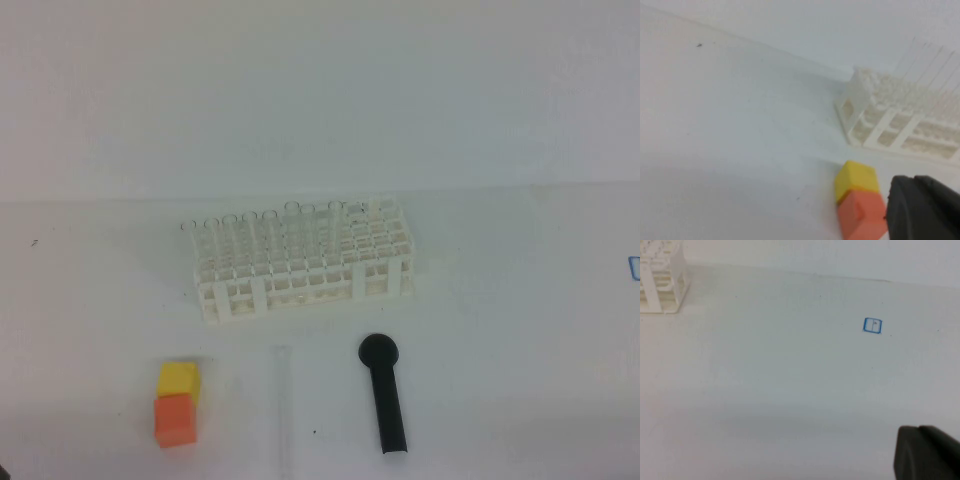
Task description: Place the test tubes
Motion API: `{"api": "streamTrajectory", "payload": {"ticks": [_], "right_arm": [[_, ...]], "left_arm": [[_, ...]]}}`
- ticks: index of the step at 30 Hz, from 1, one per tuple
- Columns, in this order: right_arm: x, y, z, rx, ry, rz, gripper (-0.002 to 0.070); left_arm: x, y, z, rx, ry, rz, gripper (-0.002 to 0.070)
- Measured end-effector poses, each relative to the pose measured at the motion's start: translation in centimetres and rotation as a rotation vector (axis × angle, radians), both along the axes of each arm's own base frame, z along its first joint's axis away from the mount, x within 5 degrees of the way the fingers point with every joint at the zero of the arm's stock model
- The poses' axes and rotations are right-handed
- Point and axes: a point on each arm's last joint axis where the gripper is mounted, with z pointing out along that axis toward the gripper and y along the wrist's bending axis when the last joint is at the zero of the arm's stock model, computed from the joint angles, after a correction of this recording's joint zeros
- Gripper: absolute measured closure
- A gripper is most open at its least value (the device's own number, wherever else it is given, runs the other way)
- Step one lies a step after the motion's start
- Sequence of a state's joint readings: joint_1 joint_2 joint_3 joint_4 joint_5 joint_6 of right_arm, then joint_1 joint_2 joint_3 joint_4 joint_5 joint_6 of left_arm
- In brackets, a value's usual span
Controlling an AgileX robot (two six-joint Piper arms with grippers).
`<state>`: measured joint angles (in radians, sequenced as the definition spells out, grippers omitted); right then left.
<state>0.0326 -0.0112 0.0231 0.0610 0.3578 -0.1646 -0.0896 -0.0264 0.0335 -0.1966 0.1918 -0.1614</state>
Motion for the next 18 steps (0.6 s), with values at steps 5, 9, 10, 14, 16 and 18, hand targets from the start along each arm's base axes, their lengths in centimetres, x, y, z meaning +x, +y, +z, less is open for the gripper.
{"api": "streamTrajectory", "payload": {"ticks": [5,9,10,14,16,18], "right_arm": [[0.0,0.0,0.0,0.0,0.0,0.0,0.0678],[0.0,0.0,0.0,0.0,0.0,0.0,0.0678],[0.0,0.0,0.0,0.0,0.0,0.0,0.0678],[0.0,0.0,0.0,0.0,0.0,0.0,0.0678],[0.0,0.0,0.0,0.0,0.0,0.0,0.0678],[0.0,0.0,0.0,0.0,0.0,0.0,0.0678]], "left_arm": [[0.1,0.0,0.9,-0.19,-0.071,0.012,0.0676],[0.1,0.4,1.9,-0.431,-0.162,0.051,0.0676],[0.0,0.6,2.1,-0.539,-0.174,0.064,0.0676],[-0.1,1.8,2.9,-0.836,-0.276,0.147,0.0676],[-0.3,2.5,3.4,-0.831,-0.368,0.2,0.0676],[-0.5,3.0,3.8,-0.833,-0.434,0.234,0.0676]]}}
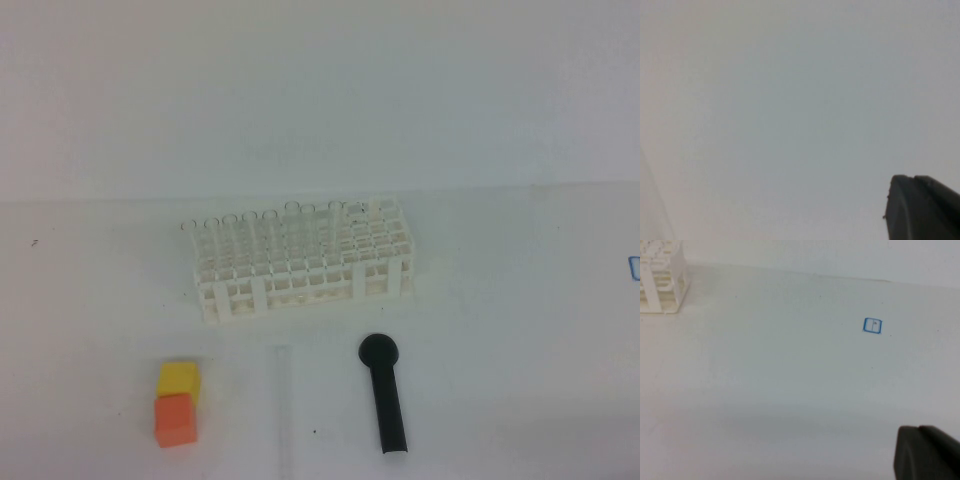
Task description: Place the test tubes
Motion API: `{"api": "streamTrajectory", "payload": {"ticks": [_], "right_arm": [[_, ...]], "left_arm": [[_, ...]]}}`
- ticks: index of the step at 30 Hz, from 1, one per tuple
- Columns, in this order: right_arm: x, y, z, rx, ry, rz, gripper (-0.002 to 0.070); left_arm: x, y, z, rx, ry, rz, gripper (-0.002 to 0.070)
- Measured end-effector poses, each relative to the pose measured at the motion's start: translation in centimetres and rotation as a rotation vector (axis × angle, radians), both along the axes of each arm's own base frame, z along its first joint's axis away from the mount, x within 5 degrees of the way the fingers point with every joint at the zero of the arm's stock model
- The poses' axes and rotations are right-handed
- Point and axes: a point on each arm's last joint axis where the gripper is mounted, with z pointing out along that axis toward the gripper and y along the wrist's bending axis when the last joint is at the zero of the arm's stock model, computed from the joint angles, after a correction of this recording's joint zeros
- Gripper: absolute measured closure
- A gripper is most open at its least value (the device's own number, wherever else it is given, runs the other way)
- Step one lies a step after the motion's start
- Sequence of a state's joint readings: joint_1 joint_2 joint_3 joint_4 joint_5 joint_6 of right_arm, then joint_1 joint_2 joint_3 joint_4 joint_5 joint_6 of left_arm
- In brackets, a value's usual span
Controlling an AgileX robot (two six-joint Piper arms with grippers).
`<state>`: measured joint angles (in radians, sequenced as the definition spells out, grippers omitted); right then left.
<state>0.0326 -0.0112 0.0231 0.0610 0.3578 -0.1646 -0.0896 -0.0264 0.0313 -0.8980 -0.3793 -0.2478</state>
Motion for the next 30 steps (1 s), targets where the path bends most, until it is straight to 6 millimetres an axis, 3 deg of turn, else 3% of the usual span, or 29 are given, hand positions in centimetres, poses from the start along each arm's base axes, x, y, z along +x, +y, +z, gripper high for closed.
{"api": "streamTrajectory", "payload": {"ticks": [4,9,13,17,22,26,30], "right_arm": [[0.0,0.0,0.0,0.0,0.0,0.0,0.0678],[0.0,0.0,0.0,0.0,0.0,0.0,0.0678],[0.0,0.0,0.0,0.0,0.0,0.0,0.0678],[0.0,0.0,0.0,0.0,0.0,0.0,0.0678],[0.0,0.0,0.0,0.0,0.0,0.0,0.0678],[0.0,0.0,0.0,0.0,0.0,0.0,0.0678],[0.0,0.0,0.0,0.0,0.0,0.0,0.0678]], "left_arm": [[-0.3,-0.3,1.4,0.083,-0.037,-0.007,0.0676],[-1.4,-2.0,5.6,0.437,-0.043,-0.081,0.0676],[-2.7,-2.8,8.2,0.718,0.078,-0.122,0.0676],[-2.8,-3.1,10.1,0.836,0.254,-0.207,0.0676],[-0.6,-3.8,10.8,0.875,0.49,-0.364,0.0676],[2.7,-5.1,9.9,0.946,0.702,-0.597,0.0676],[5.7,-6.6,10.1,1.003,0.768,-0.839,0.0676]]}}
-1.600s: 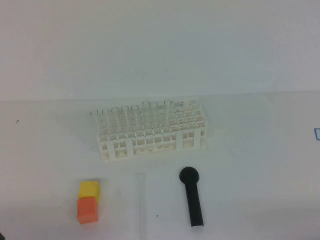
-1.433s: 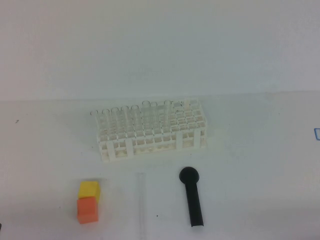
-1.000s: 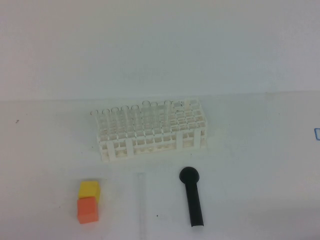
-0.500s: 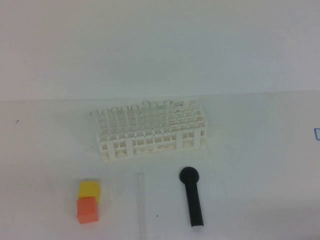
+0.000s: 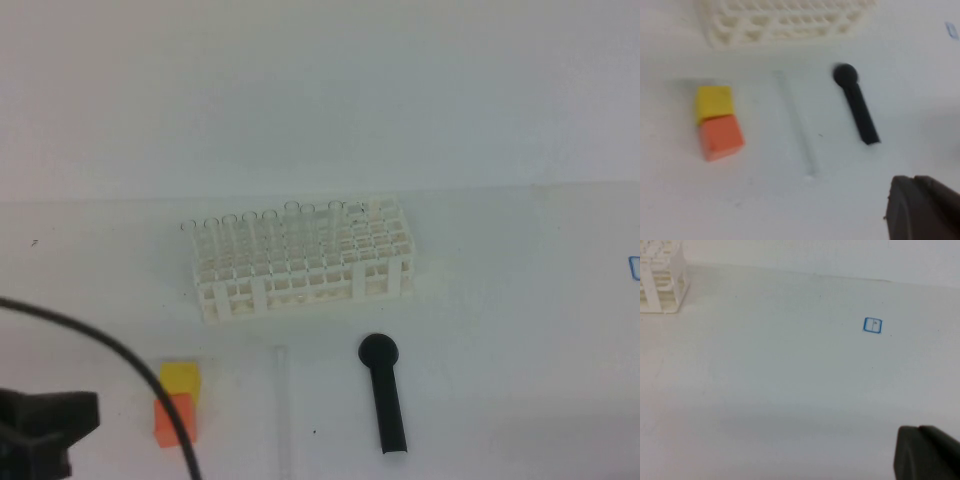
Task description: Place the test tubes
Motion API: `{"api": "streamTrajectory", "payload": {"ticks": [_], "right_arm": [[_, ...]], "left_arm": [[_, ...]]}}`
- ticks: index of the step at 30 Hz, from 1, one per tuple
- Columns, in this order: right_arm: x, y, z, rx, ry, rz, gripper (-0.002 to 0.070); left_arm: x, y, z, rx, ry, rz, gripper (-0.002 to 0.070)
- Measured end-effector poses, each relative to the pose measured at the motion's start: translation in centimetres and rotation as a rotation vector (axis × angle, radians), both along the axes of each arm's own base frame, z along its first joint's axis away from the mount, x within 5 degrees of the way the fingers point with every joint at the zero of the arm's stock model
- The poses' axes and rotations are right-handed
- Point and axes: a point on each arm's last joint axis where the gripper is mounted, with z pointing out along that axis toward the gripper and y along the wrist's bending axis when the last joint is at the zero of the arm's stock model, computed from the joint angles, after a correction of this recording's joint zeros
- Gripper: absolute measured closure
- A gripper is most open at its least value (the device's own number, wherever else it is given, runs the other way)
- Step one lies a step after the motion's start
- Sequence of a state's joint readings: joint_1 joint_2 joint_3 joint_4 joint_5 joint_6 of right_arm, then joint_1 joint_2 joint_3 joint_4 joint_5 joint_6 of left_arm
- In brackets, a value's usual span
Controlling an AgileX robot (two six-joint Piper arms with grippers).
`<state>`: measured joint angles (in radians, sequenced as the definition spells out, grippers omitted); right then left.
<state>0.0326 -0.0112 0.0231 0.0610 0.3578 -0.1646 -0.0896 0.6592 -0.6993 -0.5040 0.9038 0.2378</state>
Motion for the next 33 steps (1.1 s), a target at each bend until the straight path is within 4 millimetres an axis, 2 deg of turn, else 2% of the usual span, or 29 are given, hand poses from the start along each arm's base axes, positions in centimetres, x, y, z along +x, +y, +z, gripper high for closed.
{"api": "streamTrajectory", "payload": {"ticks": [4,6,9,15,18,25,28,31,33], "right_arm": [[0.0,0.0,0.0,0.0,0.0,0.0,0.0678],[0.0,0.0,0.0,0.0,0.0,0.0,0.0678],[0.0,0.0,0.0,0.0,0.0,0.0,0.0678],[0.0,0.0,0.0,0.0,0.0,0.0,0.0678],[0.0,-0.1,0.0,-0.03,-0.001,0.0,0.0678],[0.0,-0.4,0.0,-0.133,-0.005,0.004,0.0678],[0.0,-0.5,0.0,-0.161,-0.005,0.004,0.0678],[0.0,-0.6,0.1,-0.21,-0.015,0.0,0.0678],[0.2,-0.6,0.3,-0.208,-0.052,0.0,0.0678]], "left_arm": [[3.1,-1.0,0.1,-0.068,0.106,-0.053,0.0676],[4.5,-1.8,-0.1,-0.167,0.154,-0.058,0.0676],[6.2,-2.7,-0.5,-0.326,0.229,-0.043,0.0676],[8.8,-3.5,-1.5,-0.497,0.302,-0.002,0.0676],[9.2,-3.8,-1.7,-0.483,0.276,-0.083,0.0676],[8.1,-4.7,-1.1,-0.501,0.254,-0.28,0.0676],[7.6,-4.8,-0.9,-0.455,0.28,-0.357,0.0675],[7.4,-4.6,0.2,-0.356,0.276,-0.422,0.0675],[7.7,-4.5,2.2,-0.31,0.235,-0.419,0.0675]]}}
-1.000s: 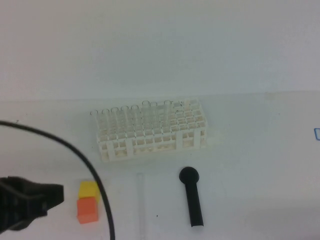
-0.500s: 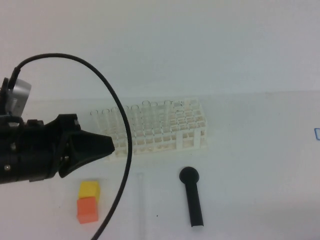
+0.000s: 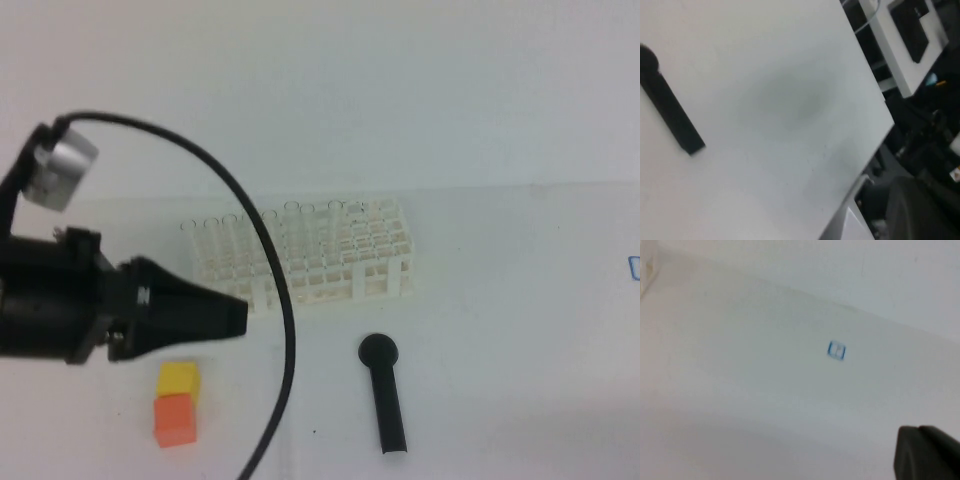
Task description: Place the test tubes
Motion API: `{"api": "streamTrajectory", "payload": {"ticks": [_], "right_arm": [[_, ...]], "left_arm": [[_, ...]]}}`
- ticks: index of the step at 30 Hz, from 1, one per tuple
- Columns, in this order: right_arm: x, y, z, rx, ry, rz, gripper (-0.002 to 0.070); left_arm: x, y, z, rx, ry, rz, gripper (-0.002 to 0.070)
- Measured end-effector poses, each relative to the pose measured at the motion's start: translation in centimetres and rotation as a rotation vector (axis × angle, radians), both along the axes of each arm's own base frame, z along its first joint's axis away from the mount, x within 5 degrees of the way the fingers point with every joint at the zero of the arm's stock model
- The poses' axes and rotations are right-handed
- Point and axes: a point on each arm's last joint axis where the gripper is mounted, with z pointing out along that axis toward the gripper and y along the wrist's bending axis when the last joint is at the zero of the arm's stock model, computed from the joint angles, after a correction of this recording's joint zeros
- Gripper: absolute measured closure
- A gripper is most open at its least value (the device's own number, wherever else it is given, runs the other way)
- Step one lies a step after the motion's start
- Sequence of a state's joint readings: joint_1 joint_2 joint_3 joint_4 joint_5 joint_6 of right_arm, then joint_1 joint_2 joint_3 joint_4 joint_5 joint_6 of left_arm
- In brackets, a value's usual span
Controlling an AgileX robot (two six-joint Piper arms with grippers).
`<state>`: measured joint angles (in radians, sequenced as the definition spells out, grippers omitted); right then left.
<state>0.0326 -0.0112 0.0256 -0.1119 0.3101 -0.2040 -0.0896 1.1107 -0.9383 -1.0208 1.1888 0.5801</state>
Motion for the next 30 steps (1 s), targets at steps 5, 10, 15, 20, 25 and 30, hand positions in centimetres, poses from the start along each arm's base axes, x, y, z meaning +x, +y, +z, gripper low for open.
{"api": "streamTrajectory", "payload": {"ticks": [5,10,15,20,25,30], "right_arm": [[0.4,0.4,2.2,0.195,-0.255,0.011,0.0678],[0.2,0.1,4.4,0.345,-0.497,-0.002,0.0678],[-0.3,-0.3,6.0,0.679,-0.677,0.002,0.0678],[-0.5,0.3,7.5,0.718,-0.473,0.002,0.0678],[-0.9,0.6,11.2,0.545,-0.224,-0.025,0.0678],[0.4,0.8,13.4,0.249,0.122,0.002,0.0678]], "left_arm": [[1.0,1.0,5.8,0.088,-0.044,0.16,0.0675],[1.7,2.5,7.0,0.322,0.016,0.287,0.0675],[1.2,0.9,5.7,0.496,0.036,0.279,0.0675],[0.9,-2.6,4.2,0.715,0.002,0.268,0.0675],[1.5,-7.3,1.8,0.76,0.02,0.234,0.0675],[2.8,-9.5,-0.6,0.767,0.096,0.197,0.0675]]}}
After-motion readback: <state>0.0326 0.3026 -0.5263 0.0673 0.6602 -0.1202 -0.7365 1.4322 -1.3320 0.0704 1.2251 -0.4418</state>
